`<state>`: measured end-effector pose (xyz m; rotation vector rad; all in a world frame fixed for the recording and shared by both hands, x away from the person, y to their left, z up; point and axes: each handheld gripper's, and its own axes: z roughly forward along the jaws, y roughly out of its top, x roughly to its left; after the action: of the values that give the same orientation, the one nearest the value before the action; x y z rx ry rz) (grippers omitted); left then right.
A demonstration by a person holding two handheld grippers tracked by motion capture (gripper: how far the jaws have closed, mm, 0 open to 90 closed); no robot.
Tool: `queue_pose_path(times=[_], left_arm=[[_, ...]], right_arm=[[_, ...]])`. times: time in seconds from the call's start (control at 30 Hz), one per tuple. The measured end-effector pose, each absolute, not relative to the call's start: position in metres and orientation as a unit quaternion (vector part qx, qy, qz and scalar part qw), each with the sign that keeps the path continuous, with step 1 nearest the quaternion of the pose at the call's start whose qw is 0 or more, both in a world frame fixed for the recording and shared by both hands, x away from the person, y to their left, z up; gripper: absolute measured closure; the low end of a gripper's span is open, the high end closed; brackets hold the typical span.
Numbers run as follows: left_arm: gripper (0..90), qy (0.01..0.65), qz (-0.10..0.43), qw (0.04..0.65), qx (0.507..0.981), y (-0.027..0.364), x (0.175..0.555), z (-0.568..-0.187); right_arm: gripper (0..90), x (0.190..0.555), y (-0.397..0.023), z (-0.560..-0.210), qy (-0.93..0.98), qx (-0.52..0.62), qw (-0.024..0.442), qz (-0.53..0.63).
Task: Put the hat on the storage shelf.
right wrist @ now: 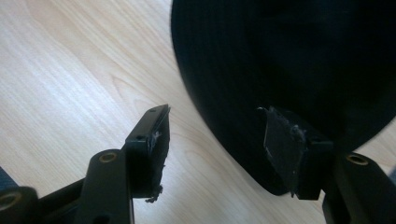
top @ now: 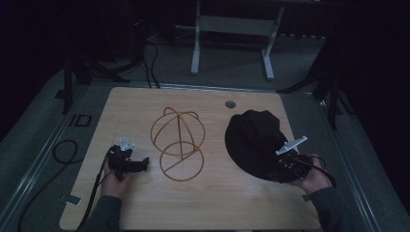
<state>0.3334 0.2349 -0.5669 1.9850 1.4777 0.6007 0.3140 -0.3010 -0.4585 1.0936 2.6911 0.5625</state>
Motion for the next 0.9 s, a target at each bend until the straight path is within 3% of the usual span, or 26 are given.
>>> queue_pose_path(times=[0.57, 0.7, 0.9], left_arm=[[1.6, 0.555, 0.225, 0.293, 0.745, 0.235, 0.333, -0.567], [1.6, 0.555, 0.226, 0.293, 0.746, 0.235, 0.333, -0.567], [1.6, 0.555, 0.226, 0.293, 0.745, 0.235, 0.333, -0.567]], right_arm=[[31.3, 0.338, -0.323, -0.445, 0.885, 0.414, 0.116, 0.179], [35.8, 0.344, -0.323, -0.444, 0.887, 0.409, 0.116, 0.178], [35.0, 0.354, -0.32, -0.442, 0.89, 0.407, 0.117, 0.171]])
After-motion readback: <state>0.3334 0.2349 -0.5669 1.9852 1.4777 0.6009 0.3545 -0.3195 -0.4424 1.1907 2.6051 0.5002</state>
